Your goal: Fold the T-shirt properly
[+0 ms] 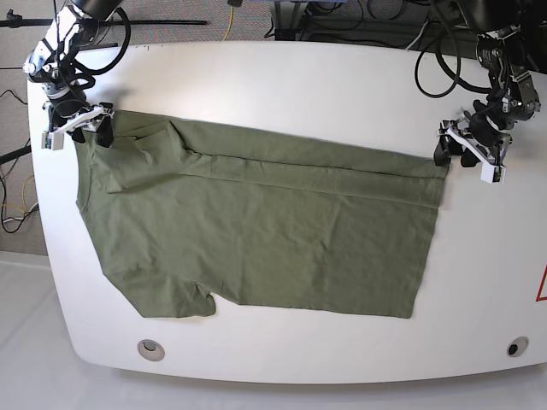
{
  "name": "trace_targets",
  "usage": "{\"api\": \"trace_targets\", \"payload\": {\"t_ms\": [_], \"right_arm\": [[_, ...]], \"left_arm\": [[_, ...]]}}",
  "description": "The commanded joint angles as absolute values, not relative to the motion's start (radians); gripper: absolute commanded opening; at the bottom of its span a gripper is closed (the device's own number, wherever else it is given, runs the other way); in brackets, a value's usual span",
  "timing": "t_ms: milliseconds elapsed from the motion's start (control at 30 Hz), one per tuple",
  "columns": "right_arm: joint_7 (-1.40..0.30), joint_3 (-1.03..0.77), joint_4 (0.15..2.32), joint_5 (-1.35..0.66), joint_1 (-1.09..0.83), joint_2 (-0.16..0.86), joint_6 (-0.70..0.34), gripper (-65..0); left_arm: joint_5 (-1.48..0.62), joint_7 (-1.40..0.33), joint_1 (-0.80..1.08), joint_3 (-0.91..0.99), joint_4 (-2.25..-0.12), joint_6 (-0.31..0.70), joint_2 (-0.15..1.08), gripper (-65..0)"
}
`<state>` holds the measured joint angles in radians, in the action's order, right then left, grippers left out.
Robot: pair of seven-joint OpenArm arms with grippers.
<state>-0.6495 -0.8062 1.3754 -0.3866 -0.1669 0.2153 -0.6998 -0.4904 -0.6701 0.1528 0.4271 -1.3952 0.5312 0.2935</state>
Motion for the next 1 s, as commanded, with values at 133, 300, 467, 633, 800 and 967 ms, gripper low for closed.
{"api": "trace_targets", "payload": {"t_ms": [133, 300, 467, 633, 800, 967], "right_arm": [[-0.645, -0.819, 1.391, -0.374, -0.165, 0.231, -0.698, -27.4], [-0.646, -0.813, 1.387, -0.377, -0.159, 0.227, -0.698, -27.5], [-0.646, -0.812, 1.383, -0.377, -0.157, 0.226, -0.698, -27.0], [-0.646, -0.814, 1.379, -0.371, -0.159, 0.225, -0.698, -26.6], [-0.647, -0.815, 1.379, -0.368, -0.158, 0.225, -0.698, -26.6], [-0.649, -0.817, 1.387, -0.374, -0.159, 0.224, -0.698, -26.7]], "left_arm": [[-0.493, -0.665, 0.147, 0.432, -1.393, 0.531, 0.308, -27.1], [-0.495, -0.645, 0.137, 0.438, -1.358, 0.531, 0.311, -26.9], [-0.493, -0.644, 0.132, 0.438, -1.351, 0.531, 0.311, -27.0], [-0.498, -0.637, 0.132, 0.433, -1.373, 0.535, 0.311, -26.9], [-0.497, -0.639, 0.128, 0.420, -1.375, 0.536, 0.311, -26.9], [-0.496, -0.634, 0.104, 0.384, -1.363, 0.535, 0.314, -26.5]]}}
